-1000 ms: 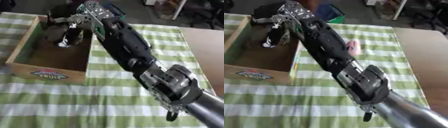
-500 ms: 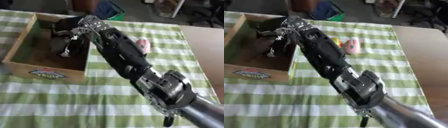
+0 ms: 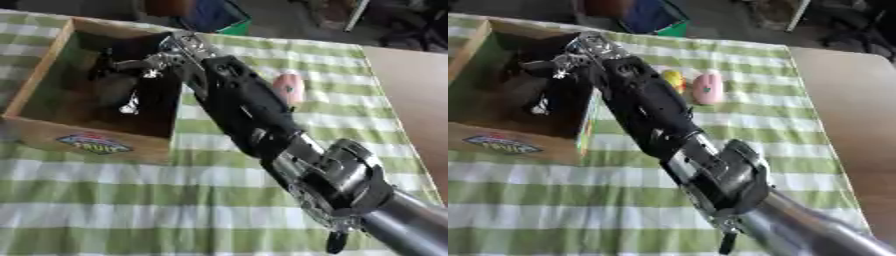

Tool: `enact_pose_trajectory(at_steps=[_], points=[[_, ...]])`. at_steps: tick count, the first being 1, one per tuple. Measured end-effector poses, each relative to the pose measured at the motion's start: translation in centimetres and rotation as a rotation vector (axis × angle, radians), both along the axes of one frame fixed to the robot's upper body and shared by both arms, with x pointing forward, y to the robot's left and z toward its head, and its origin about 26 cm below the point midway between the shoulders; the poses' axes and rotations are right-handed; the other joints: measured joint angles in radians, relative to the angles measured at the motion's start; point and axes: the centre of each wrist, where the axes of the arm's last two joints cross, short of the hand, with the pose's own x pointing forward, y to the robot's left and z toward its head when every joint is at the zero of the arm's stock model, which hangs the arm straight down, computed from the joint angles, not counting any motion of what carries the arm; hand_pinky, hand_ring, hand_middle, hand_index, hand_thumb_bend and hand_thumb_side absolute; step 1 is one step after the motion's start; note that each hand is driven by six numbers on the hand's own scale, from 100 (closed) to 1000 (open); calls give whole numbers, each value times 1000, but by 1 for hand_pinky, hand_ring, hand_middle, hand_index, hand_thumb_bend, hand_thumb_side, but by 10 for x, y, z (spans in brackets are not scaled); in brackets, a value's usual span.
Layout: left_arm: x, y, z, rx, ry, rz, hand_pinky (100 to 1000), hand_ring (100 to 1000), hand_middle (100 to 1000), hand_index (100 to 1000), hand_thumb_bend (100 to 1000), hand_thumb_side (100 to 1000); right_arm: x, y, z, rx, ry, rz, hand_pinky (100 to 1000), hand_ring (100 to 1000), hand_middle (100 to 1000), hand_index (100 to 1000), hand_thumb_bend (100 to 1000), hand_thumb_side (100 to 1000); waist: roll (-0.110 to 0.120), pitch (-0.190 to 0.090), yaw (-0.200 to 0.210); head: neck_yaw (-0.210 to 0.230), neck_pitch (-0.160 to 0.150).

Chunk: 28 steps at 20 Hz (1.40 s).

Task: Pick up objects on the table and place them in the box.

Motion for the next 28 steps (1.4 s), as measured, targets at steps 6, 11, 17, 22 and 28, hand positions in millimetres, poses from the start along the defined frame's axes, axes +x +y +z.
enact_pose_trajectory(at_steps=[6, 11, 17, 22, 28], points=[[0, 0, 0, 2, 2, -1, 618, 741, 692, 757, 100, 1000, 0, -1, 2, -22, -15, -15, 772, 887, 911, 1000, 774, 594, -3, 0, 2, 0, 0], [0, -1, -1, -3, 7, -5, 618, 741, 689, 756, 100, 1000, -1, -2, 6, -29, -34, -23, 781, 888, 908, 1000, 793, 600, -4, 0, 3, 0, 0], [0, -1, -1, -3, 12, -8, 618, 741, 689, 756, 100, 1000, -4, 0, 20, -2, -75, 4, 777, 876, 893, 1000, 742, 624, -4, -8, 1, -1, -1], [0, -1, -2, -5, 15, -7, 618, 741, 689, 756, 100, 1000, -8, 1, 32, 42, -103, 43, 774, 865, 874, 1000, 696, 661, -2, -14, -8, -1, -1], [-1, -1, -3, -6, 21, -5, 619, 741, 689, 755, 100, 997, -20, -3, 61, 146, -194, 127, 768, 847, 842, 1000, 615, 711, 17, -19, -30, 1, 1]])
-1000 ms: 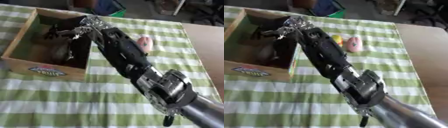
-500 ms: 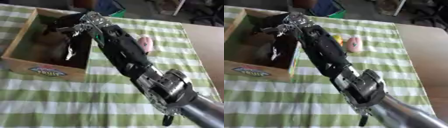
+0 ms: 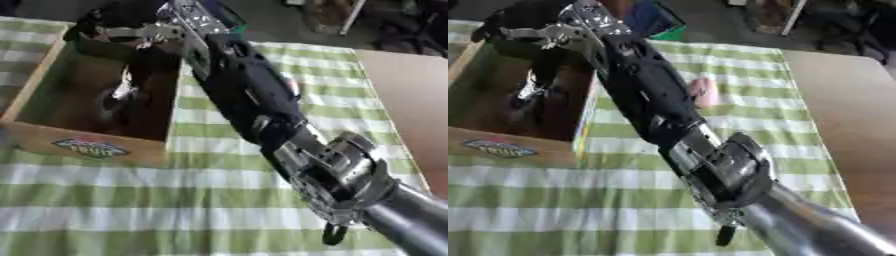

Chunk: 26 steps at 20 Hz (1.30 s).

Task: Pick up objects on the table and place them in the box.

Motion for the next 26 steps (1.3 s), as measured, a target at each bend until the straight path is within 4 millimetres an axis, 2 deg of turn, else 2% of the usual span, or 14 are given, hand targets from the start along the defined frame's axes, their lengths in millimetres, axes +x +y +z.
enact_pose_trajectory(at_steps=[5, 10, 11, 12, 19, 26], points=[[-2, 1, -3, -1, 8, 6, 619, 741, 689, 755, 100, 988, -12, -18, 25, 93, -92, 35, 763, 839, 828, 1000, 585, 742, 25, -3, -27, 16, 24], [-4, 2, -6, 0, 10, 14, 618, 741, 689, 755, 100, 981, -25, -42, 37, 157, -145, 17, 761, 837, 818, 1000, 556, 771, 63, -7, -70, 46, 48], [-4, 3, -7, 0, 11, 16, 618, 740, 689, 755, 100, 980, -27, -47, 39, 164, -151, 9, 760, 837, 818, 1000, 559, 744, 72, -8, -81, 52, 53], [-5, 3, -8, 0, 11, 17, 618, 741, 689, 755, 100, 979, -29, -52, 40, 171, -155, 1, 760, 837, 817, 1000, 548, 774, 80, -9, -92, 57, 56], [-7, 3, -11, 3, 13, 19, 617, 741, 689, 755, 100, 973, -41, -93, 39, 200, -138, -79, 760, 836, 810, 998, 538, 776, 120, -15, -158, 109, 70], [-7, 3, -13, 3, 14, 21, 617, 741, 689, 754, 100, 974, -49, -134, 30, 242, -72, -173, 756, 830, 781, 966, 488, 862, 129, -16, -173, 152, 69]])
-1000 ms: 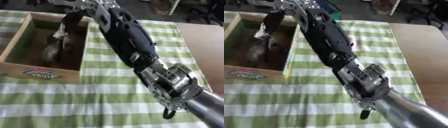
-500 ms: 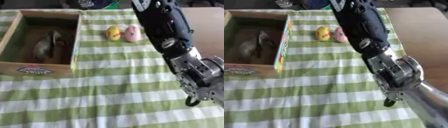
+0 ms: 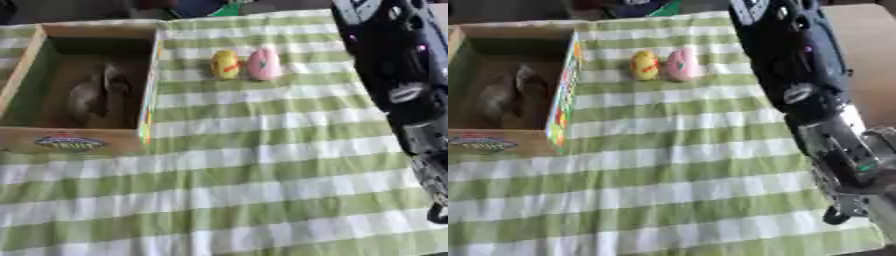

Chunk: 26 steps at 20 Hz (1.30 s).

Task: Pick up objects on the table and place them in the box.

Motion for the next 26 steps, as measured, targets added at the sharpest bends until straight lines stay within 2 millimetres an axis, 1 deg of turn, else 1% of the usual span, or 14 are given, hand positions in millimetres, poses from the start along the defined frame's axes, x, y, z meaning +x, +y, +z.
enact_pose_trajectory(at_steps=[5, 6, 9, 10, 12, 18, 24, 26], points=[[0, 0, -1, 1, 3, 2, 618, 742, 689, 754, 100, 979, -1, -31, -13, 37, 88, -71, 757, 833, 770, 954, 530, 820, 0, 0, -11, 17, -2], [0, 0, -1, 1, 3, 2, 618, 742, 689, 754, 100, 979, -1, -36, -15, 40, 106, -82, 758, 833, 765, 956, 557, 792, 0, 1, -11, 18, -2], [0, 0, -1, 2, 4, 3, 618, 742, 689, 754, 100, 980, 1, -50, -24, 44, 168, -116, 760, 835, 763, 958, 591, 762, -1, 4, -12, 22, -9], [0, 0, -1, 3, 4, 4, 619, 742, 689, 754, 100, 981, 2, -54, -26, 42, 188, -128, 761, 836, 755, 960, 618, 740, -1, 7, -10, 22, -10], [0, 0, -1, 3, 4, 4, 619, 742, 689, 754, 100, 982, 5, -62, -33, 39, 228, -150, 762, 837, 751, 966, 650, 724, -1, 11, -4, 22, -15], [0, -1, -1, -2, 3, 3, 619, 743, 689, 754, 100, 986, 14, -78, -47, 40, 324, -196, 764, 835, 741, 971, 698, 694, -1, 19, -1, 15, -28], [0, -2, -2, 0, 6, 5, 620, 743, 690, 754, 100, 988, 20, -89, -61, 54, 395, -224, 762, 829, 721, 962, 710, 670, 0, 29, 4, 13, -45], [0, -3, -3, -3, 6, 3, 620, 744, 690, 754, 100, 990, 22, -91, -65, 61, 413, -233, 761, 828, 718, 961, 709, 663, 0, 32, 6, 12, -46]])
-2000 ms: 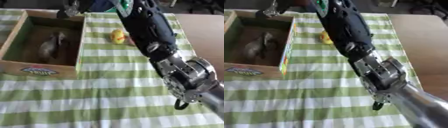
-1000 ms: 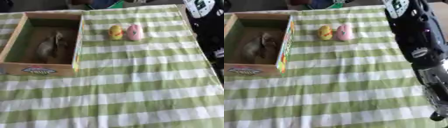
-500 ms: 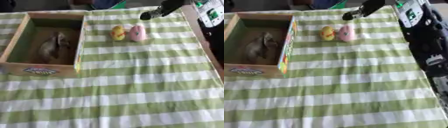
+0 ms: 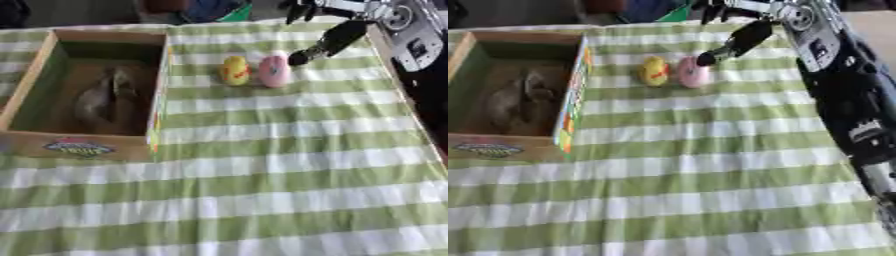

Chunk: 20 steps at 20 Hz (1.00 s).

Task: Pick up objects on the table and place them in the box.

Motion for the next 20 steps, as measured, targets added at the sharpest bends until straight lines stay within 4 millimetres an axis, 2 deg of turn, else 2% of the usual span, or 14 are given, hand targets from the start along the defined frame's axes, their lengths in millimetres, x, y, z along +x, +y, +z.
enact_pose_trajectory(at_steps=[7, 20], points=[[0, 0, 0, 3, -1, -4, 621, 744, 690, 754, 100, 991, 8, -2, -17, 19, 45, -36, 759, 823, 715, 963, 700, 638, 0, 5, 4, -1, -12], [1, -2, 0, 2, 2, -8, 623, 745, 691, 754, 100, 998, 19, -2, -40, 1, 60, -108, 751, 820, 691, 920, 617, 582, -1, 17, 16, -5, -17]])
